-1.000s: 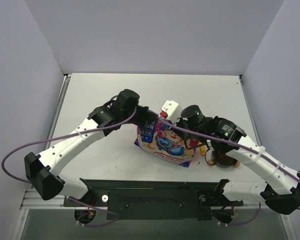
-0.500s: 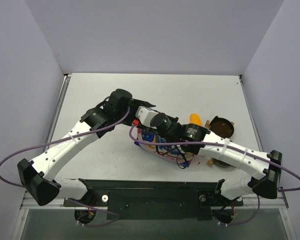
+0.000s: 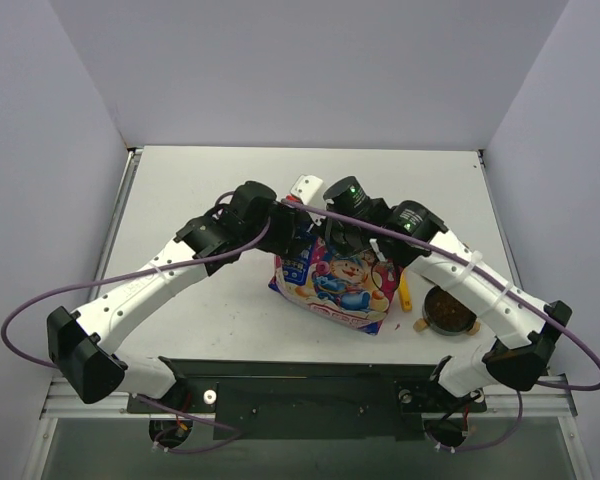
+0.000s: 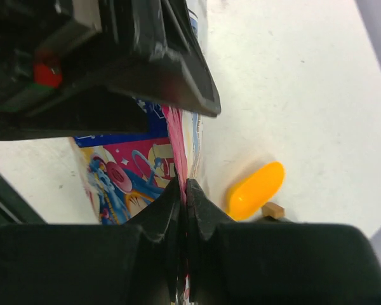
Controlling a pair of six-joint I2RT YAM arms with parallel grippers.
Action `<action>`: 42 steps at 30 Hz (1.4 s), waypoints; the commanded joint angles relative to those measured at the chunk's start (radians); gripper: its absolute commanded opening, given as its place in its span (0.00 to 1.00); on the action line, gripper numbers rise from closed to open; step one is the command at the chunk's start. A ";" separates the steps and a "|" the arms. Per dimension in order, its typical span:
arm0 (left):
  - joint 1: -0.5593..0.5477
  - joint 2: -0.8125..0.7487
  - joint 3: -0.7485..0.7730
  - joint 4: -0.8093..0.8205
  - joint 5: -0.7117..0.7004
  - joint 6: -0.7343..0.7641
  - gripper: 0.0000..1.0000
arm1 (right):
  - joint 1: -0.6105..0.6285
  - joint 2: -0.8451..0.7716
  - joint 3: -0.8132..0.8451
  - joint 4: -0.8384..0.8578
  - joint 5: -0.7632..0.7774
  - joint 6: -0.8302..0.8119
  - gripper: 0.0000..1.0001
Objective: Serve the pet food
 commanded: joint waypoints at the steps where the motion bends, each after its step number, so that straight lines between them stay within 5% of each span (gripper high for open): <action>1: -0.018 -0.017 0.001 0.052 -0.036 -0.012 0.62 | -0.020 -0.018 0.098 -0.051 -0.188 0.101 0.00; 4: -0.008 -0.014 0.000 0.091 -0.054 0.003 0.41 | -0.021 -0.018 0.095 -0.056 -0.220 0.109 0.00; 6: 0.000 -0.020 -0.002 0.104 -0.062 0.004 0.06 | -0.021 -0.027 0.079 -0.056 -0.214 0.106 0.00; 8: 0.002 -0.033 0.006 0.076 -0.088 -0.001 0.00 | -0.018 -0.050 0.050 -0.032 -0.168 0.094 0.00; 9: 0.002 -0.040 0.018 0.049 -0.091 -0.004 0.00 | -0.015 -0.080 0.006 -0.016 -0.098 0.086 0.02; 11: 0.006 -0.041 0.047 -0.002 -0.077 -0.016 0.00 | -0.005 -0.132 -0.071 0.043 0.003 0.068 0.27; 13: 0.008 -0.040 0.079 -0.045 -0.066 -0.019 0.00 | 0.008 -0.166 -0.117 0.068 0.041 0.007 0.37; 17: 0.025 -0.024 0.128 -0.092 -0.031 -0.024 0.00 | 0.046 -0.191 -0.200 0.129 0.172 -0.078 0.41; 21: 0.028 -0.008 0.162 -0.123 0.009 -0.033 0.00 | 0.089 -0.183 -0.238 0.206 0.285 -0.122 0.40; 34: 0.029 0.014 0.185 -0.158 0.030 -0.075 0.00 | 0.126 -0.108 -0.232 0.254 0.259 -0.182 0.41; 35: 0.028 0.014 0.184 -0.160 0.030 -0.076 0.00 | 0.124 -0.103 -0.229 0.246 0.254 -0.187 0.38; 37: 0.031 0.014 0.182 -0.161 0.030 -0.072 0.00 | 0.123 -0.079 -0.203 0.214 0.260 -0.187 0.04; 42: 0.043 0.011 0.178 -0.191 0.027 -0.040 0.00 | 0.008 -0.076 -0.082 0.061 0.001 -0.037 0.00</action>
